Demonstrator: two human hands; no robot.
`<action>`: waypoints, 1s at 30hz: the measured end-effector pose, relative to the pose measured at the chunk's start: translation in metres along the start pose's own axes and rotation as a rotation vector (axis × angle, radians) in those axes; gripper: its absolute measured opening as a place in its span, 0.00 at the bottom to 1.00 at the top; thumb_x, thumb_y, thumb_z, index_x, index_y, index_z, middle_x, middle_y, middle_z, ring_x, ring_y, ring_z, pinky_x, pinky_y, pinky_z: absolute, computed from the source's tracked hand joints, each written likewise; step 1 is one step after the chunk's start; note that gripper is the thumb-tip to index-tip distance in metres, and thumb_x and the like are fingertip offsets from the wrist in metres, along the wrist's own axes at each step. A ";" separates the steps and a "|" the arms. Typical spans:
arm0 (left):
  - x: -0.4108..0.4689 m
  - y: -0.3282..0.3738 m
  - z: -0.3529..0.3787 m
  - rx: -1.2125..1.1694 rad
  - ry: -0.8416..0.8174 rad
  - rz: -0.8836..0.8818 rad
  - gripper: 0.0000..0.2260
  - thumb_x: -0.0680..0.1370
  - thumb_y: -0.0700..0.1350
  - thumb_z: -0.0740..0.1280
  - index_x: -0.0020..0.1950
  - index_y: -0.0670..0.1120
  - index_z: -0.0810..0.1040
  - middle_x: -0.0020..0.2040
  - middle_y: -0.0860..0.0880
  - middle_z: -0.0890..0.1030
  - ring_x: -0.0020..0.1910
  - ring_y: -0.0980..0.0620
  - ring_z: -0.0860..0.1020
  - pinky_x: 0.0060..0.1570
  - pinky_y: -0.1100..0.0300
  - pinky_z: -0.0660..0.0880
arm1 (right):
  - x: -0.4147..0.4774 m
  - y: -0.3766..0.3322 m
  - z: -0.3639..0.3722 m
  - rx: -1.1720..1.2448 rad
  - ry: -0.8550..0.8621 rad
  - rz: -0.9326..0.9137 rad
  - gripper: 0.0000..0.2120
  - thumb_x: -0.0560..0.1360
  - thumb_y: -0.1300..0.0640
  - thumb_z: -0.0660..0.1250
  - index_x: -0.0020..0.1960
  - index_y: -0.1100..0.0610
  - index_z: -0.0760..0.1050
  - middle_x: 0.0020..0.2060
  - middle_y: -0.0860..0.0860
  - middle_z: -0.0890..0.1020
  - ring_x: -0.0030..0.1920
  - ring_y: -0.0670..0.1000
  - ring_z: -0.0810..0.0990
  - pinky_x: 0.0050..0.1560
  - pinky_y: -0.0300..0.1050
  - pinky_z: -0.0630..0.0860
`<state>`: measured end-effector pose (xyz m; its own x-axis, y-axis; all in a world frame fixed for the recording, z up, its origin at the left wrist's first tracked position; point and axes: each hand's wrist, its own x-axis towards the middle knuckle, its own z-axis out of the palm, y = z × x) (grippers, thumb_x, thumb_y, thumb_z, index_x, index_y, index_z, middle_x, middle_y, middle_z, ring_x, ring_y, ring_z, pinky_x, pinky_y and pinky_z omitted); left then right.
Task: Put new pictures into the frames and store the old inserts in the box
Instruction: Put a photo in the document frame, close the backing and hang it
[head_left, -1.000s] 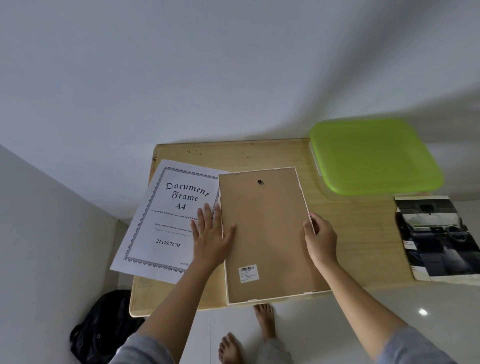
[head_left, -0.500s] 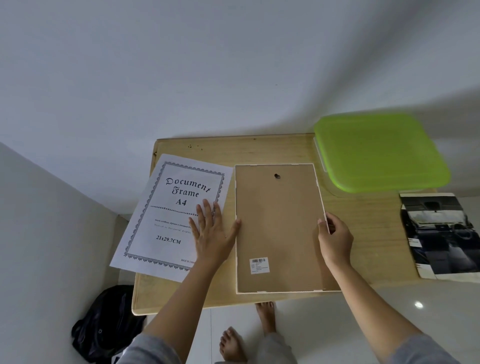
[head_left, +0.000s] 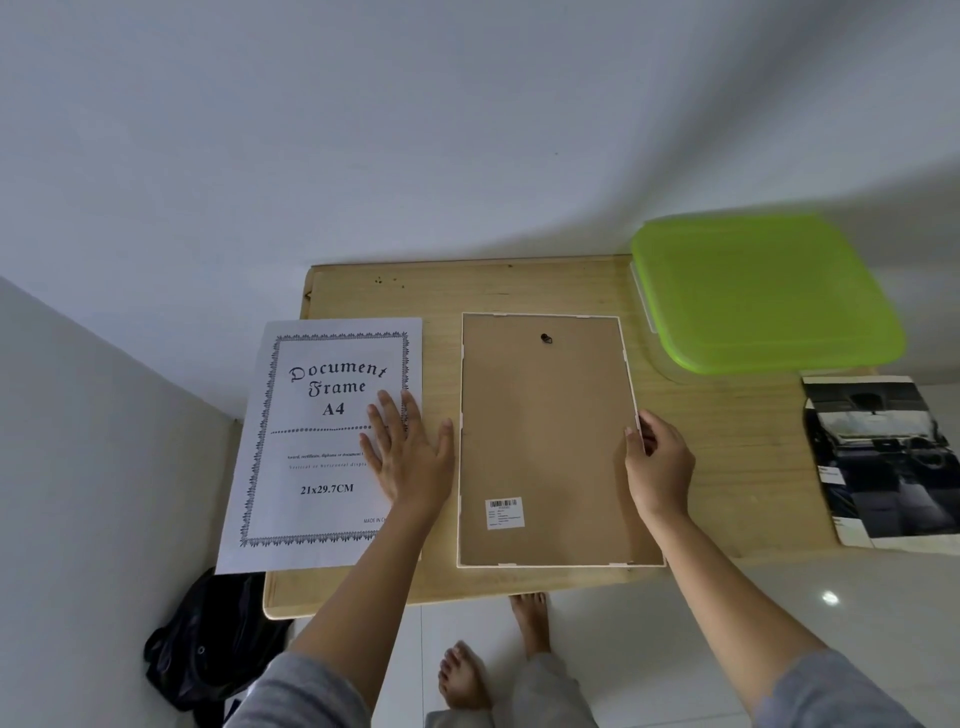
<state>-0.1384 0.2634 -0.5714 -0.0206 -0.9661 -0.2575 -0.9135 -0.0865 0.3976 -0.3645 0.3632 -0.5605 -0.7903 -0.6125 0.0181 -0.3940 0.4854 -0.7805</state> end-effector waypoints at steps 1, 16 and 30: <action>0.000 -0.001 0.000 0.001 0.002 0.001 0.30 0.79 0.60 0.50 0.76 0.50 0.41 0.76 0.49 0.37 0.75 0.51 0.35 0.70 0.51 0.32 | 0.000 -0.001 0.001 -0.004 -0.003 -0.005 0.13 0.74 0.67 0.64 0.58 0.65 0.76 0.48 0.61 0.80 0.48 0.58 0.79 0.49 0.38 0.68; 0.005 -0.003 -0.009 0.061 -0.022 0.039 0.30 0.79 0.61 0.51 0.76 0.53 0.45 0.77 0.50 0.40 0.75 0.51 0.39 0.71 0.50 0.41 | 0.012 0.001 0.002 -0.038 -0.029 -0.069 0.14 0.74 0.70 0.61 0.58 0.64 0.77 0.48 0.61 0.80 0.49 0.58 0.78 0.47 0.30 0.63; -0.001 -0.002 -0.008 0.031 0.008 0.045 0.27 0.79 0.59 0.52 0.76 0.53 0.49 0.77 0.51 0.44 0.76 0.52 0.41 0.71 0.50 0.43 | 0.014 0.006 -0.002 -0.001 -0.067 -0.097 0.14 0.74 0.71 0.61 0.58 0.64 0.77 0.49 0.61 0.80 0.47 0.50 0.75 0.47 0.29 0.63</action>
<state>-0.1332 0.2628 -0.5650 -0.0588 -0.9707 -0.2328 -0.9240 -0.0354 0.3808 -0.3783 0.3589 -0.5633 -0.7153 -0.6969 0.0522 -0.4677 0.4219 -0.7767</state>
